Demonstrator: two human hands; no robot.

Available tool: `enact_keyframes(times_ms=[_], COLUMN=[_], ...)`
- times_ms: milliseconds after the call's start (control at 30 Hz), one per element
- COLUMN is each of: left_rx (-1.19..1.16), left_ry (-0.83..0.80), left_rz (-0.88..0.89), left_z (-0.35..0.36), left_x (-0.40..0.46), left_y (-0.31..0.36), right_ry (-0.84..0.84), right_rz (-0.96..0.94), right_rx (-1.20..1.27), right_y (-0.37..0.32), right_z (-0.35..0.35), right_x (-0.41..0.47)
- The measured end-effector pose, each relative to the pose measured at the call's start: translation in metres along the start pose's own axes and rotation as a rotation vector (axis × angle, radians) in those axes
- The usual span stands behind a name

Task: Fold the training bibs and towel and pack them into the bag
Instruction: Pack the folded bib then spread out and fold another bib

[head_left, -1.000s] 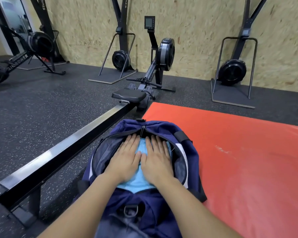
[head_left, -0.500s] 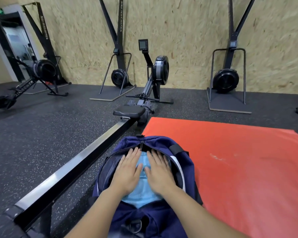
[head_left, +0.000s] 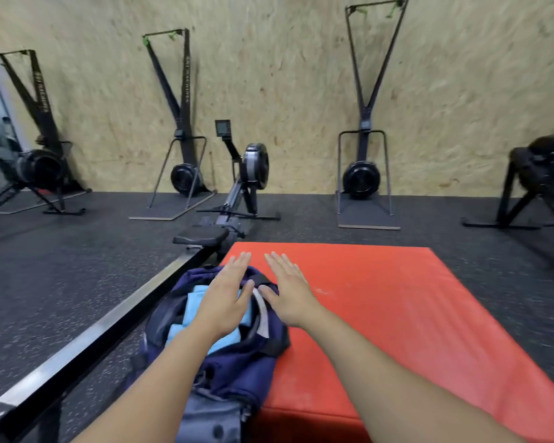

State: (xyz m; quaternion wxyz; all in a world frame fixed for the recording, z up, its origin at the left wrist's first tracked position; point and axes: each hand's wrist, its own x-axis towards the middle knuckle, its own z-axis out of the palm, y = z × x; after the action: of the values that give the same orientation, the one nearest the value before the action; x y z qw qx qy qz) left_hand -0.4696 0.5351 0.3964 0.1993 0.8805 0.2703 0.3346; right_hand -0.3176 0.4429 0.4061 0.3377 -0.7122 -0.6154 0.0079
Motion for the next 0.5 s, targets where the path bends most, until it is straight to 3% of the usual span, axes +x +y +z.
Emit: enact_keyframes(times_ms=[167,300,500], left_rx=[-0.029,-0.030,-0.092], left_ry=[-0.011,-0.092,-0.241], left_rz=[0.133,0.266,0.323], left_z=[0.042,0.095,0.183], left_x=[-0.017,-0.029,-0.070], left_y=[0.086,0.148,0.251], right_ry=[0.070,0.106,0.109], right_rz=[0.072,0.134,0.275], right_rx=[-0.074,-0.122,-0.198], right_y=[0.044,0.087,0.156], right_z=[-0.087,-0.151,-0.215], right_x=[-0.074,-0.153,-0.297])
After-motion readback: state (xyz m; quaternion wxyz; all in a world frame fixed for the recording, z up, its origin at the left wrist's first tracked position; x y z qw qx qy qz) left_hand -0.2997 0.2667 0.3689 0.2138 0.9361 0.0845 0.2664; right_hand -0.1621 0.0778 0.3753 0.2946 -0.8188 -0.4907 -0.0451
